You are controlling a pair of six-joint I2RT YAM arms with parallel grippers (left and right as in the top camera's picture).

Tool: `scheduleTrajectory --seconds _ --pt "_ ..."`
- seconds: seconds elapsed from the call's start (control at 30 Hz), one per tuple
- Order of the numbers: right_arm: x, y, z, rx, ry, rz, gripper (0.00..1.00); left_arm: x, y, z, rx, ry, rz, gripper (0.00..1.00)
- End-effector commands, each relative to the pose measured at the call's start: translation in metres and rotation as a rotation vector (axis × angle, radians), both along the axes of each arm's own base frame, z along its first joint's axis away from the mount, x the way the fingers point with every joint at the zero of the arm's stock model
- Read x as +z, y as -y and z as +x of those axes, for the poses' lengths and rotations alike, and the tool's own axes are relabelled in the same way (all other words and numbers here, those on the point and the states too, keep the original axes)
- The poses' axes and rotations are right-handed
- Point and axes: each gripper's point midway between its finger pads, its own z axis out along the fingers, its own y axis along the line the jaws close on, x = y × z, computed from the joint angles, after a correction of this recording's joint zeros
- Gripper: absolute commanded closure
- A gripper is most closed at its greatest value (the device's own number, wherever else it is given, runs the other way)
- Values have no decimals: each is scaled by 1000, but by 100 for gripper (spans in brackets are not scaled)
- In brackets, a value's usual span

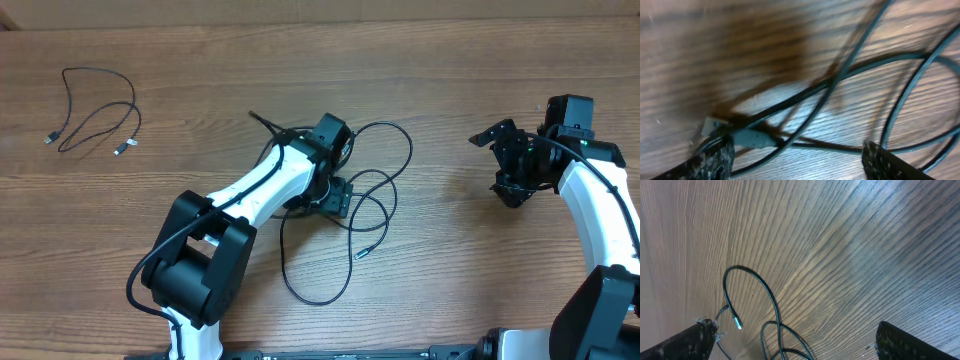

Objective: Untangle cables

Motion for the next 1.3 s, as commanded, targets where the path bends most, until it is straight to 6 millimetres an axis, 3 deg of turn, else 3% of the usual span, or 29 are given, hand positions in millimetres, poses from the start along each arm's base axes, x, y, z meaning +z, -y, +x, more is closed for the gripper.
scheduleTrajectory --seconds 0.0,0.1,0.17,0.2,0.4,0.63,0.73,0.8,0.93,0.97,1.1,1.17,1.2,1.27 --pt "7 3 1 -10 20 -12 0 -15 -4 -13 83 -41 22 23" --pt "7 3 1 -10 20 -12 0 -22 -2 -13 88 -29 13 34" --pt "7 3 1 -10 20 -12 0 -23 -2 -13 96 -27 11 66" --pt "7 3 1 -10 20 -12 0 -23 -2 -13 95 -27 10 96" --pt "7 3 1 -10 20 -12 0 22 12 6 69 -15 -104 96" --pt "7 3 1 -11 22 -12 0 96 -3 38 84 60 -139 95" --pt "14 3 15 -10 85 -6 0 118 -20 50 105 76 -139 90" --pt "17 -8 13 16 87 56 0 127 -34 55 132 74 -135 89" --pt "19 -28 8 74 79 120 0 129 -69 62 207 55 -110 80" --pt "18 -35 5 105 70 118 1 127 -78 64 227 51 -97 66" --pt "14 -68 -9 260 44 96 22 122 -110 73 299 66 -45 35" --pt "11 -84 -14 310 30 78 32 120 -125 78 330 83 -17 10" --pt "10 -92 -16 334 26 69 39 119 -132 80 343 91 2 3" --pt "9 -110 -20 391 25 42 52 116 -145 82 363 97 39 0"
